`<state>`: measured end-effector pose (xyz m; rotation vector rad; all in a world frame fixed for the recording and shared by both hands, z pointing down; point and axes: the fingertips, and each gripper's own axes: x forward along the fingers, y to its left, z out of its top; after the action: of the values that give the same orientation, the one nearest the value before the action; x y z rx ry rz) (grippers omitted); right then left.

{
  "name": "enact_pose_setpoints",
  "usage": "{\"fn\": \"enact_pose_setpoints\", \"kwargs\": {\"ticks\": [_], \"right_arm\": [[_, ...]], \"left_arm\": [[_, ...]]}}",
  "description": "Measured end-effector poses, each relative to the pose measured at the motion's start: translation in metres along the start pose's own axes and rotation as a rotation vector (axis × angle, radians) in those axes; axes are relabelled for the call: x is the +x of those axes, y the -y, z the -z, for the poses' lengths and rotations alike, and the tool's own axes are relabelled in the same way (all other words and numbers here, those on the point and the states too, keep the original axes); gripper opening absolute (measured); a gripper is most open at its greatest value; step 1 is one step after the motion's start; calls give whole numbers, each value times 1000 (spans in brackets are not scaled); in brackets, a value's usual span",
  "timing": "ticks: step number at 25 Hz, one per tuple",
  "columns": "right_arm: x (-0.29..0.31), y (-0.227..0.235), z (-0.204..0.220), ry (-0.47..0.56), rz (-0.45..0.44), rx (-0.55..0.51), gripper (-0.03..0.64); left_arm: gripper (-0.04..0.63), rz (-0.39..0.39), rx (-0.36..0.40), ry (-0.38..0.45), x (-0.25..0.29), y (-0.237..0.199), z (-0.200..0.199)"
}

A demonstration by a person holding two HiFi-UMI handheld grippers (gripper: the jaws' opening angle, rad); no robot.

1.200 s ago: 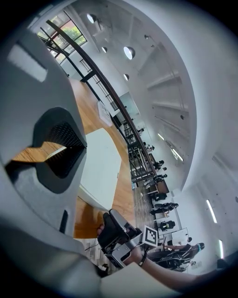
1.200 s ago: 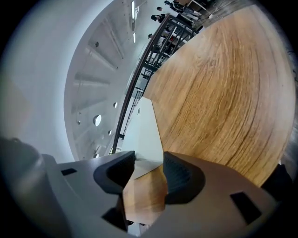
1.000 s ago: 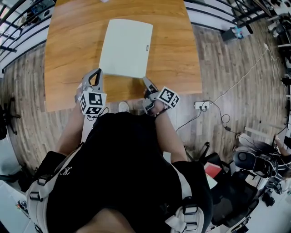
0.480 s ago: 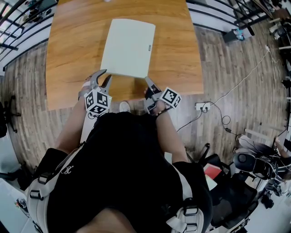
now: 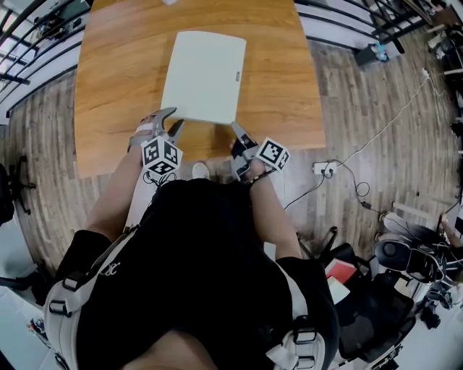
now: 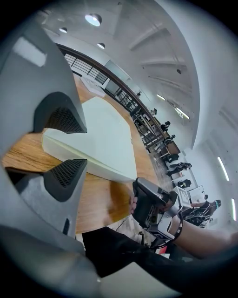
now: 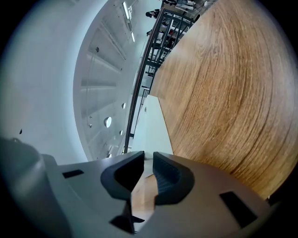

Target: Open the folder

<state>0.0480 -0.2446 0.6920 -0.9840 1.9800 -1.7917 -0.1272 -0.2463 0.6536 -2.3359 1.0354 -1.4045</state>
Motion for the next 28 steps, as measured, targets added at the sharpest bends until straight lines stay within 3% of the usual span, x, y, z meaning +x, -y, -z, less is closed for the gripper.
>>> {"fn": "enact_pose_setpoints", "kwargs": {"ticks": [7,13,21,26,28], "right_arm": [[4,-4,0,-12,-22,-42,63],[0,-6,-4,-30,-19,-44,63],[3,-2,-3,-51,-5,-59,63],[6,-3,-4,-57,-3,-65,63],[8,-3,-3,-61,-1,-67,63]], "left_arm": [[164,16,61,-22,8,-2,-1],[167,-44,104,-18,3,-8,-14],[166,-148,412,-44,12,0,-17],[163,-153,500,-75,17,1,-16],[108,-140,506,-95,22,3,-12]]}}
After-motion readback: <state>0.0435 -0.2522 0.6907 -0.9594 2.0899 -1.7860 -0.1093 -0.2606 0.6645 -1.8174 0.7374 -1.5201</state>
